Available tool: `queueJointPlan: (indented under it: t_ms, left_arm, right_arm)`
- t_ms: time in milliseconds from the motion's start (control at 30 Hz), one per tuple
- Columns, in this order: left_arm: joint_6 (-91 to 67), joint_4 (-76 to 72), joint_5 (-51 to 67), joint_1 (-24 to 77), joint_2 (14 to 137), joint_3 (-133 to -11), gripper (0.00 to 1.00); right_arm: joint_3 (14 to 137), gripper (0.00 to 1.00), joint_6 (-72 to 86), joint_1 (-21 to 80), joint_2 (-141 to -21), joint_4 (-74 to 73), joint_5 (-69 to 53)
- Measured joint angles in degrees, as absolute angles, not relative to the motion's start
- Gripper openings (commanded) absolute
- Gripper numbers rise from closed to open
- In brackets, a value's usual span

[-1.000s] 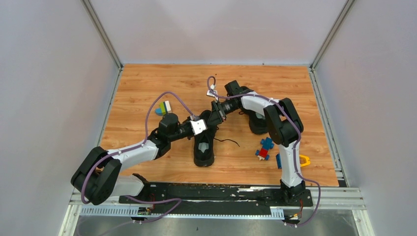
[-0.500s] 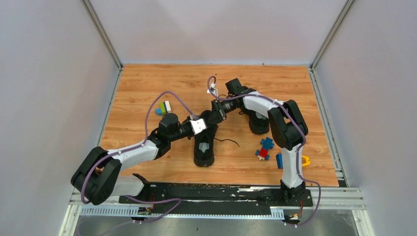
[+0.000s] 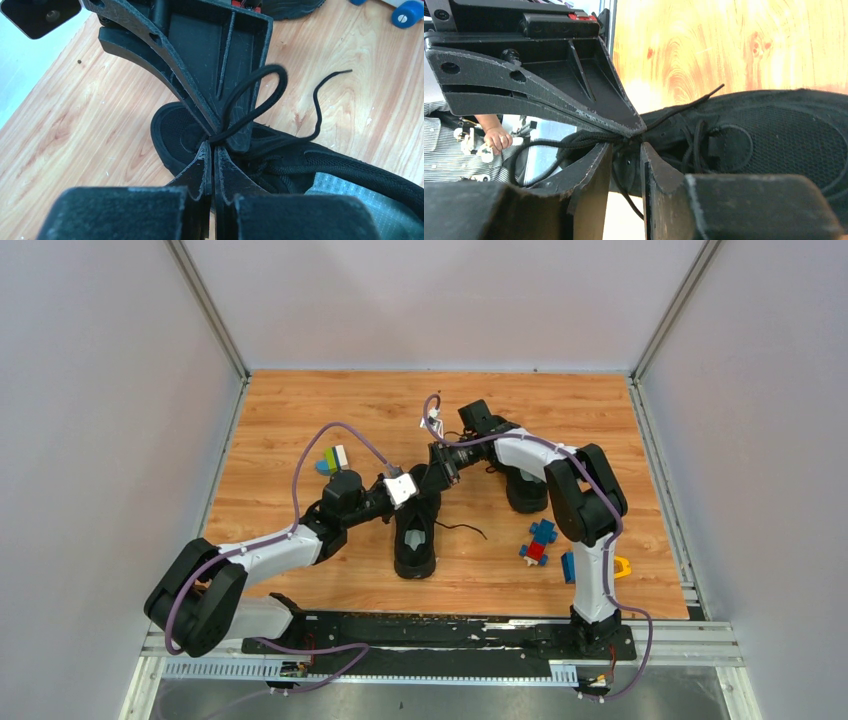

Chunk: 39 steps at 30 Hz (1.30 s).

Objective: Tie the shoes
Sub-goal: Cross the shoelace with the shoelace.

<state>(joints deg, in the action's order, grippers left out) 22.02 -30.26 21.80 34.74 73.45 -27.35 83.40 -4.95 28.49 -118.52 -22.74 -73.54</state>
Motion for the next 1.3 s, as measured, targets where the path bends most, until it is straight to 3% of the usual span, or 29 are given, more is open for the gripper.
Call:
queueJointPlan:
  t_ms: [333, 600, 967, 1300]
  left_arm:
    - [18.3, -31.3, 21.4, 34.8, 73.5, -27.3, 0.00]
    - [17.8, -31.8, 21.3, 34.8, 73.5, -27.1, 0.00]
    - [18.2, -33.1, 21.9, 34.8, 73.5, -26.3, 0.00]
    - [18.1, -34.5, 22.4, 34.8, 73.5, -26.2, 0.00]
  right_arm:
    - [80.5, 0.29, -0.7, 29.2, -118.6, -16.4, -75.9]
    - [79.8, 0.38, 1.3, 28.6, -118.7, -14.6, -77.7]
    - [78.4, 0.36, -0.8, 23.5, -118.7, -17.3, -78.1]
    - [82.0, 0.35, -0.8, 26.2, -119.9, -17.5, -73.8]
